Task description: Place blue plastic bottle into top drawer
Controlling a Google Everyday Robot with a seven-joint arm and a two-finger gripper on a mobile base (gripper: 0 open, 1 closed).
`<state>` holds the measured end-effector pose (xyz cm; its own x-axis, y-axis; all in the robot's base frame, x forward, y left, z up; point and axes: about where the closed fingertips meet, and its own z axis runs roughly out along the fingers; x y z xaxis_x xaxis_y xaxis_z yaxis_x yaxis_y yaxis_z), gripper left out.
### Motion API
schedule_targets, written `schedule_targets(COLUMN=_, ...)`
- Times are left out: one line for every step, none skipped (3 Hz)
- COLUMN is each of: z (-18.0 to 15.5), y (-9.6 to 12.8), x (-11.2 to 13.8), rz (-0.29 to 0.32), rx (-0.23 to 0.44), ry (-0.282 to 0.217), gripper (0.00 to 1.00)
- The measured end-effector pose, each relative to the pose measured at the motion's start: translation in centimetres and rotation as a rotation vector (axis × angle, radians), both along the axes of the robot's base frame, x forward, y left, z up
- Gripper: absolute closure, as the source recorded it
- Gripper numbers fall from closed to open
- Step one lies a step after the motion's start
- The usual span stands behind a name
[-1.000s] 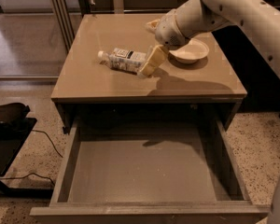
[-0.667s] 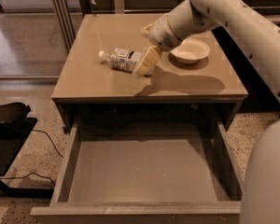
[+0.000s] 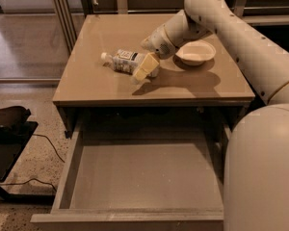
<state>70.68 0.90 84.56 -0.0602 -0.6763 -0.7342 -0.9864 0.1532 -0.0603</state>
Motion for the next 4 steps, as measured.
schedule_targets(z=-0.07, y=0.03, x=0.02, rz=0.0, rx=0.0, ry=0.002, gripper=0.19)
schedule_targets(z=-0.07, y=0.03, x=0.02, rz=0.0, rx=0.0, ry=0.002, gripper=0.42)
schedule_targets(z=-0.07, y=0.03, x=0.02, rz=0.0, rx=0.0, ry=0.002, gripper=0.65)
schedule_targets(z=-0.24, y=0.05, x=0.18, rz=0.001, rx=-0.021, ry=0.004, gripper=0.88)
